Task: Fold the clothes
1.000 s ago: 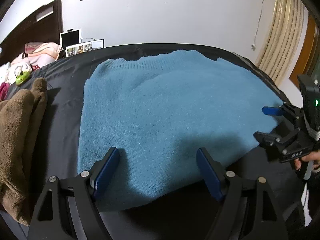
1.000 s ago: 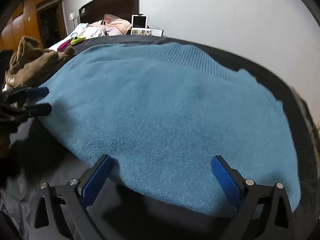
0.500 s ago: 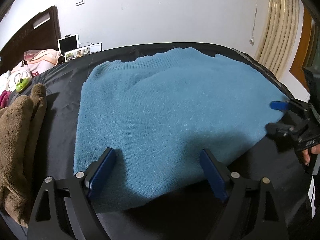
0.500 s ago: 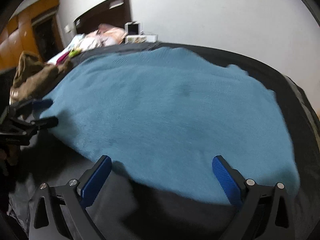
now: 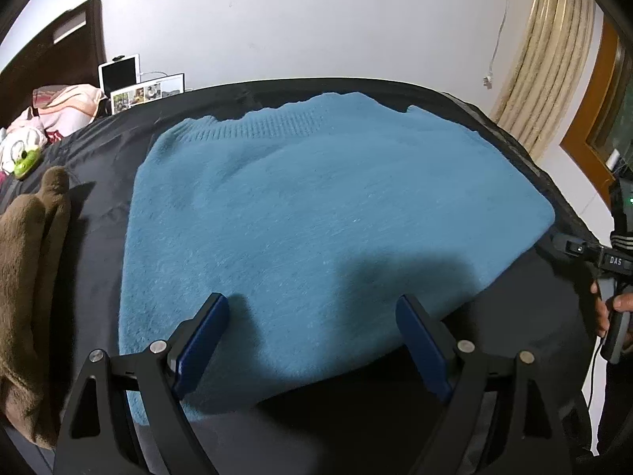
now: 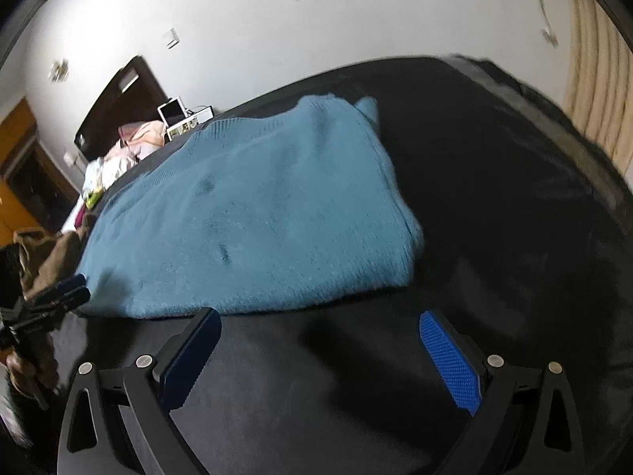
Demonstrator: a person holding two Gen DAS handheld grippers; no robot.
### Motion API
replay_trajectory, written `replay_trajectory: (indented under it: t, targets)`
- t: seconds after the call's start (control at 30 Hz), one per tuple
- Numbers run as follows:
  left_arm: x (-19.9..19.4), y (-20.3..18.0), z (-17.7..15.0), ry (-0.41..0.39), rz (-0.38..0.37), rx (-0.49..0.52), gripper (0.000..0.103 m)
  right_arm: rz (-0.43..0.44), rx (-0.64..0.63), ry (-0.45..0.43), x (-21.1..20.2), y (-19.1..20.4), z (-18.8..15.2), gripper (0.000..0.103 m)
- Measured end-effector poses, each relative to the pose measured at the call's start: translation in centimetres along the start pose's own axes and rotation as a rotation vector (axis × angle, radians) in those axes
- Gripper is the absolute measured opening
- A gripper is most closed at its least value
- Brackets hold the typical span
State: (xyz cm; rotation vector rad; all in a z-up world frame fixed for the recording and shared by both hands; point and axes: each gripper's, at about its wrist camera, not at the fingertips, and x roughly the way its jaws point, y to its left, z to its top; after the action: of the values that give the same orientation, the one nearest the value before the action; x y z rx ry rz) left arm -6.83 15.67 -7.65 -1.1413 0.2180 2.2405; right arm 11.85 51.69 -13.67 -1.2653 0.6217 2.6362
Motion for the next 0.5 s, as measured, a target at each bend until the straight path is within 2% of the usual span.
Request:
replay_trajectory:
  t: [0.5]
  targets:
    - [0.5, 0.2, -0.2, -0.005, -0.031, -0.013, 0.091, 0.237, 0.265, -0.047, 1.2, -2.5, 2.5, 0.102]
